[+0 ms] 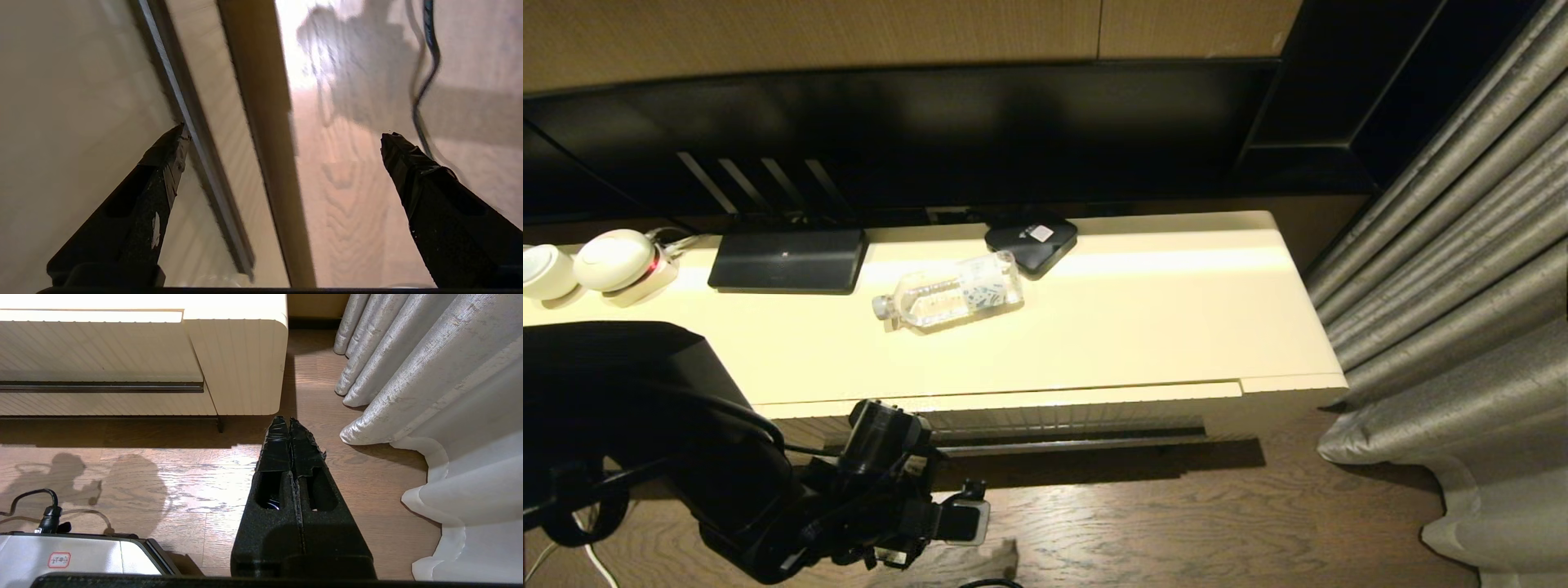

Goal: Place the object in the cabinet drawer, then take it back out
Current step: Open the drawer

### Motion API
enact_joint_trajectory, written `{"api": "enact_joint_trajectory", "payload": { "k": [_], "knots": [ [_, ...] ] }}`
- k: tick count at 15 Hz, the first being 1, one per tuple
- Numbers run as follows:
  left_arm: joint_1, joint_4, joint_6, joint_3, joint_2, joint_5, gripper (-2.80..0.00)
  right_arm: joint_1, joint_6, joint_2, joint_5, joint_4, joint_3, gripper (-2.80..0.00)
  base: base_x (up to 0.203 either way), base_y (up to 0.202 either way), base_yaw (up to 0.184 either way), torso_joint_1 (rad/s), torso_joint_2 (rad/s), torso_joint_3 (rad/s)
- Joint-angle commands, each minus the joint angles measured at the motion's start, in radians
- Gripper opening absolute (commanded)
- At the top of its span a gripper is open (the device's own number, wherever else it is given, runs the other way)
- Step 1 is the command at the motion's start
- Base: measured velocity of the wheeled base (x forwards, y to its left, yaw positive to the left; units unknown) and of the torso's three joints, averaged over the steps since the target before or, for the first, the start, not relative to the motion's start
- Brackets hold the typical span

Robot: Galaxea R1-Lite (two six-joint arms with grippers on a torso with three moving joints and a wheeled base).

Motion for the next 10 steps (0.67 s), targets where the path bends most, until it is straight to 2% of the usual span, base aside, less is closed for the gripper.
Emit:
{"api": "enact_joint_trajectory", "payload": {
  "k": [1,4,10],
  "knots": [
    [0.012,0.025,0.000,-0.013,0.012,0.006,0.00,0.000,0.000,0.001,0.000,0.000,0.000,-2.80,0.000,0.000,0.000,0.000,0.00,0.000],
    [0.021,0.055,-0.006,-0.044,0.042,0.025,0.00,0.000,0.000,0.001,0.000,0.000,0.000,-2.80,0.000,0.000,0.000,0.000,0.00,0.000],
    [0.025,0.091,-0.067,-0.097,0.068,0.028,0.00,0.000,0.000,0.001,0.001,0.000,0.000,-2.80,0.000,0.000,0.000,0.000,0.00,0.000]
  ]
}}
